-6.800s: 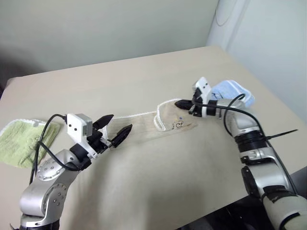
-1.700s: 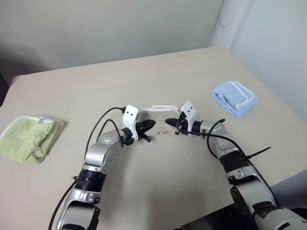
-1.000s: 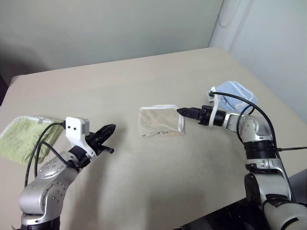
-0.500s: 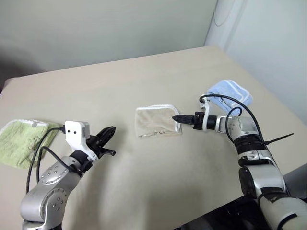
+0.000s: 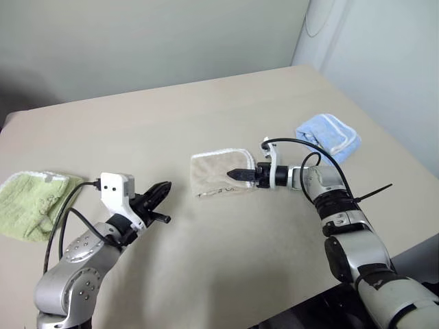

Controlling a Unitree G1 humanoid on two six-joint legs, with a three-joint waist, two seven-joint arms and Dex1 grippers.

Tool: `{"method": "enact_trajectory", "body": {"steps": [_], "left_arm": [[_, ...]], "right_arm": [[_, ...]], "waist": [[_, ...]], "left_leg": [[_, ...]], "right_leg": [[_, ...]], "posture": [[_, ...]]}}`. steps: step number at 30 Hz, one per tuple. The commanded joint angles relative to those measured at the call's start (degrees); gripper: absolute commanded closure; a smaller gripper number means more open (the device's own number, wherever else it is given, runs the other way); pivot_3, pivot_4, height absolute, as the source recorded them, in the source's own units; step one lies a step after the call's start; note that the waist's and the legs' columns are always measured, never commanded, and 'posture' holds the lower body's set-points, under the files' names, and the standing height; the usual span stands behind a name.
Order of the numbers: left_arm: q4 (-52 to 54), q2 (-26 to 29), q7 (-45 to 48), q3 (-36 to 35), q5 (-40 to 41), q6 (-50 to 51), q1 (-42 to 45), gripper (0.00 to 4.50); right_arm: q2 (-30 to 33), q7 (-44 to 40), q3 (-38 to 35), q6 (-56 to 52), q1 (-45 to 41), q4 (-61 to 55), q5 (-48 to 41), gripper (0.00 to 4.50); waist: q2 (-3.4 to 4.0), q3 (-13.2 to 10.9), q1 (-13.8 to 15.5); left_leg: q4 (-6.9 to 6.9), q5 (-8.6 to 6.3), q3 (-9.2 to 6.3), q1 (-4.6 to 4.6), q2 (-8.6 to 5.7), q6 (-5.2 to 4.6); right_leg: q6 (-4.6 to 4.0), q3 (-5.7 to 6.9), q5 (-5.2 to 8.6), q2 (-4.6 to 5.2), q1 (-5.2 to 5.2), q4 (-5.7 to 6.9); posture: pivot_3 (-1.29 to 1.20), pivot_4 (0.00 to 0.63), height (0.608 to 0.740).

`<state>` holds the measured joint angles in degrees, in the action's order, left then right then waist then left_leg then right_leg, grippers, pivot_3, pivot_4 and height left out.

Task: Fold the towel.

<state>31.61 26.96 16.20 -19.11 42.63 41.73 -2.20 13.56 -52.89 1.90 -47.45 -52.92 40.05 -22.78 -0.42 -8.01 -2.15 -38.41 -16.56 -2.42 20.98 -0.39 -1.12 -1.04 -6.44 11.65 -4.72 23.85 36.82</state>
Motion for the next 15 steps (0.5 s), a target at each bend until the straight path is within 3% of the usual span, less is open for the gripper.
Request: {"method": "enact_trajectory", "body": {"steps": [1, 8, 13, 15], "left_arm": [[2.9, -0.2, -0.2, -0.3, 0.1, -1.1, -0.5, 4.13], [2.4, -0.8, -0.2, 0.5, -0.5, -1.6, -0.6, 4.13], [1.7, -0.7, 0.2, 1.1, -0.6, -1.8, 0.4, 4.13], [1.3, -0.6, 0.4, 1.1, -0.6, -1.9, 0.9, 4.13]], "right_arm": [[0.7, -0.4, -2.3, -0.4, -0.5, -1.8, -1.3, 1.97], [1.5, 1.9, -7.9, -4.6, 0.6, -8.5, -5.2, 4.39], [3.3, 5.7, -14.8, -8.5, 2.1, -16.4, -10.2, 4.46], [6.3, 9.7, -21.8, -8.4, -0.8, -16.4, -12.8, 4.46]], "waist": [[0.00, 0.0, 0.0], [0.00, 0.0, 0.1], [0.00, 0.0, 0.1], [0.01, 0.0, 0.5]], "left_leg": [[0.00, 0.00, 0.01, 0.00, 0.00, 0.00], [0.00, 0.00, 0.01, 0.01, 0.00, 0.01], [-0.02, 0.01, 0.02, 0.01, 0.00, 0.01], [-0.03, 0.01, 0.01, 0.02, -0.01, 0.01]], "right_leg": [[0.00, 0.00, 0.00, 0.00, 0.00, 0.00], [-0.01, 0.00, 0.00, 0.00, 0.00, 0.00], [-0.01, 0.00, 0.01, 0.00, -0.01, -0.01], [0.00, 0.00, 0.01, 0.00, -0.01, -0.01]], "posture": [[0.00, 0.150, 0.740], [0.00, 0.150, 0.740], [0.00, 0.150, 0.740], [0.00, 0.150, 0.740]]}}
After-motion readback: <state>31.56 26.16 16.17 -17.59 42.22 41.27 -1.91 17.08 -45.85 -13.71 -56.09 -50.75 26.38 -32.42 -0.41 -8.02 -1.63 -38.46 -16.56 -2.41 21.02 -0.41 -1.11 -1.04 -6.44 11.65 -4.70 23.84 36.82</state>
